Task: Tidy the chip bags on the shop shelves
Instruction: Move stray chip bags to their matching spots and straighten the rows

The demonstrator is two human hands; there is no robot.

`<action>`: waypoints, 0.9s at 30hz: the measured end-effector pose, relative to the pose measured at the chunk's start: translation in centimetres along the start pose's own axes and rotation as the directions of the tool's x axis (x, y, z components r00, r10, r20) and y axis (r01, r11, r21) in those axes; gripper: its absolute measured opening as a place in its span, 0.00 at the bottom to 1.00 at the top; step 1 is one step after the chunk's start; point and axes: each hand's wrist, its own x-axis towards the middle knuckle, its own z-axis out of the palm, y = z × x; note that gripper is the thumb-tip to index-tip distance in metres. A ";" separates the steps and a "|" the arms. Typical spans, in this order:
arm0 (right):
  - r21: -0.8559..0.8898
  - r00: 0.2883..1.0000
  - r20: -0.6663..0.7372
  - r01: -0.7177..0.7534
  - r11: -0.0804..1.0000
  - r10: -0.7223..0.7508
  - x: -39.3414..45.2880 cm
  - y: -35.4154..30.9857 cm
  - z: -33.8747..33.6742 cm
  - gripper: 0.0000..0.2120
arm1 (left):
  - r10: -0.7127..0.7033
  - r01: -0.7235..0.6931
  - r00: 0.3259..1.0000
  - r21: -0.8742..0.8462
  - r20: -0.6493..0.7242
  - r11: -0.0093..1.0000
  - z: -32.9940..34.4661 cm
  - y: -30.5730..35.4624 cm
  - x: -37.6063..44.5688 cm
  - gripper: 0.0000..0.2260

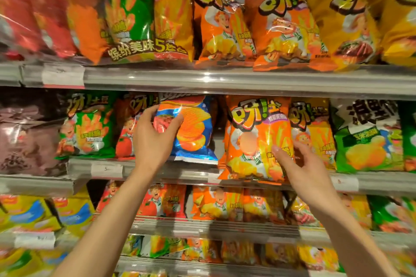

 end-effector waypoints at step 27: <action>-0.776 0.879 0.235 0.427 0.464 -0.415 4.7 -2.3 16.9 0.28 | -0.080 0.081 0.996 0.010 -0.038 0.997 -10.3 -4.0 -1.4 0.26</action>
